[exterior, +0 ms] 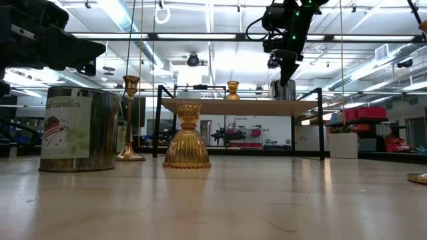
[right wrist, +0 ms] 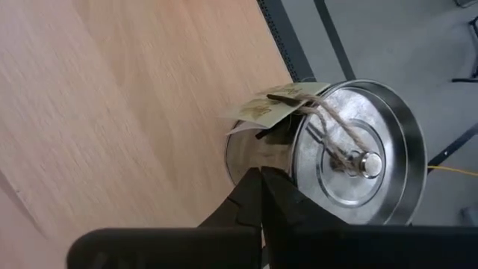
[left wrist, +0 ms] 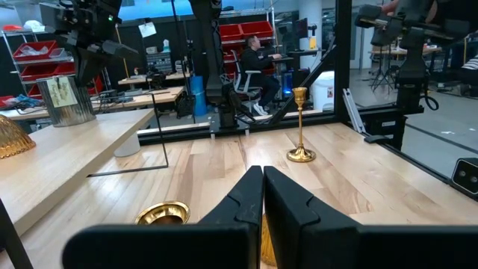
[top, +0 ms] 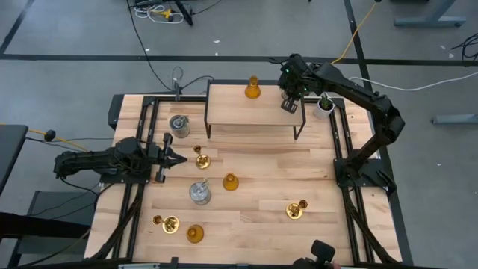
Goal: Pick & Place candle stick holders
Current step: Put the bottom right scented candle on the shelf, then put the middle gold candle holder on the shelf
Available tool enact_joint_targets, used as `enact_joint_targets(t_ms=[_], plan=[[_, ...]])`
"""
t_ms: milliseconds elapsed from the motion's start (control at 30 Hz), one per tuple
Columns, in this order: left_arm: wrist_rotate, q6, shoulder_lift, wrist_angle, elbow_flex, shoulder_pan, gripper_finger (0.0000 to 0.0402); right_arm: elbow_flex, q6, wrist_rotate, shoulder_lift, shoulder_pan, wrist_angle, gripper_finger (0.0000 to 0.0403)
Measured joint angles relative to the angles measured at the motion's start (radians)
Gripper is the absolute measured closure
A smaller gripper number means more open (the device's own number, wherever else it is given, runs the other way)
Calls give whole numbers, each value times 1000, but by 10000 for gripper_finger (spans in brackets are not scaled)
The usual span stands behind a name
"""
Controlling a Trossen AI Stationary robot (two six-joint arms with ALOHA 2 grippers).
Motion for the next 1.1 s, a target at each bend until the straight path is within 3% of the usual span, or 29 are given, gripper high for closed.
enact_joint_targets(t_ms=[267, 567, 1100], plan=[[0, 0, 0, 0, 0, 0, 383, 0, 16, -101, 0, 13, 1, 401], [0, 0, 0, 0, 0, 0, 383, -1, -3, -131, -36, 93, 30, 401], [0, 0, 0, 0, 0, 0, 383, -1, 128, -157, -61, 249, 154, 388]])
